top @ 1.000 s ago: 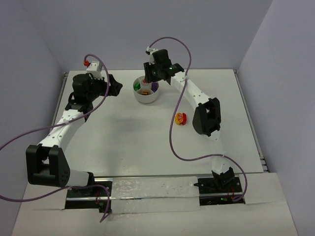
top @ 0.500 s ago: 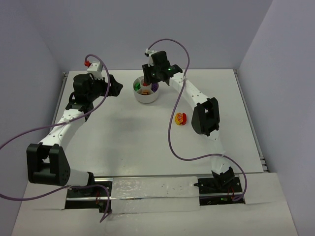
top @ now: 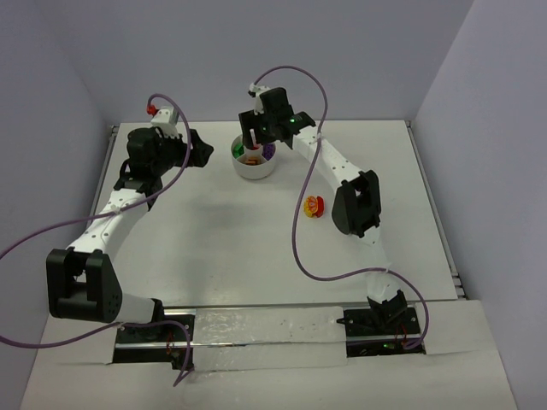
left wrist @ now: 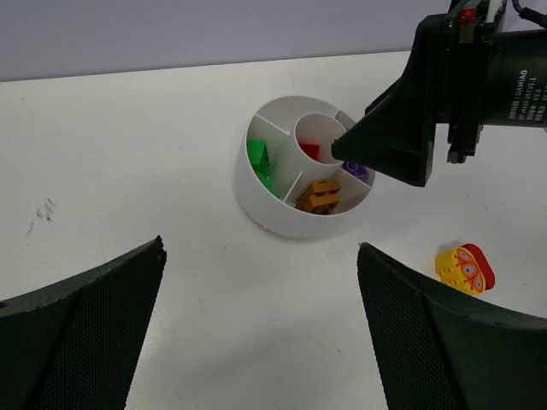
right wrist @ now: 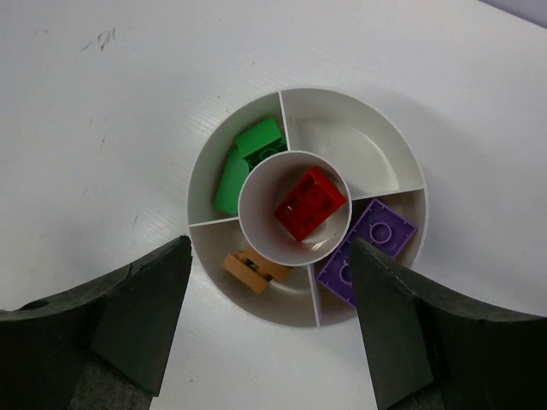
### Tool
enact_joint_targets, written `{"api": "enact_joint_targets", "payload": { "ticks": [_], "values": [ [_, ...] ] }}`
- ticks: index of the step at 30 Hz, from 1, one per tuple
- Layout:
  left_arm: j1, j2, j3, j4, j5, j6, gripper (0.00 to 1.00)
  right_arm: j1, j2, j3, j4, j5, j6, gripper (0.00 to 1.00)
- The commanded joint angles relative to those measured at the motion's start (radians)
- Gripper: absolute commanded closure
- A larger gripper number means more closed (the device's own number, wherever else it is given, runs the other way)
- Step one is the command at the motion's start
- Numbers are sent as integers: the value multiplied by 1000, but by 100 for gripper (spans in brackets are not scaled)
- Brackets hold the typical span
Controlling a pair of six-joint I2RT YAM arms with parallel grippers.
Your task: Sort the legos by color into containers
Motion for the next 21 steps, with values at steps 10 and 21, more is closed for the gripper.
{"api": "enact_joint_targets", "payload": {
  "ticks": [10, 21],
  "values": [
    [5, -109, 23, -91, 132, 141, 1, -125, -613, -524, -99, -116, -247, 19],
    [2, -216, -46, -153, 197, 198, 1, -279, -808, -946, -247, -120, -355, 25]
  ]
}}
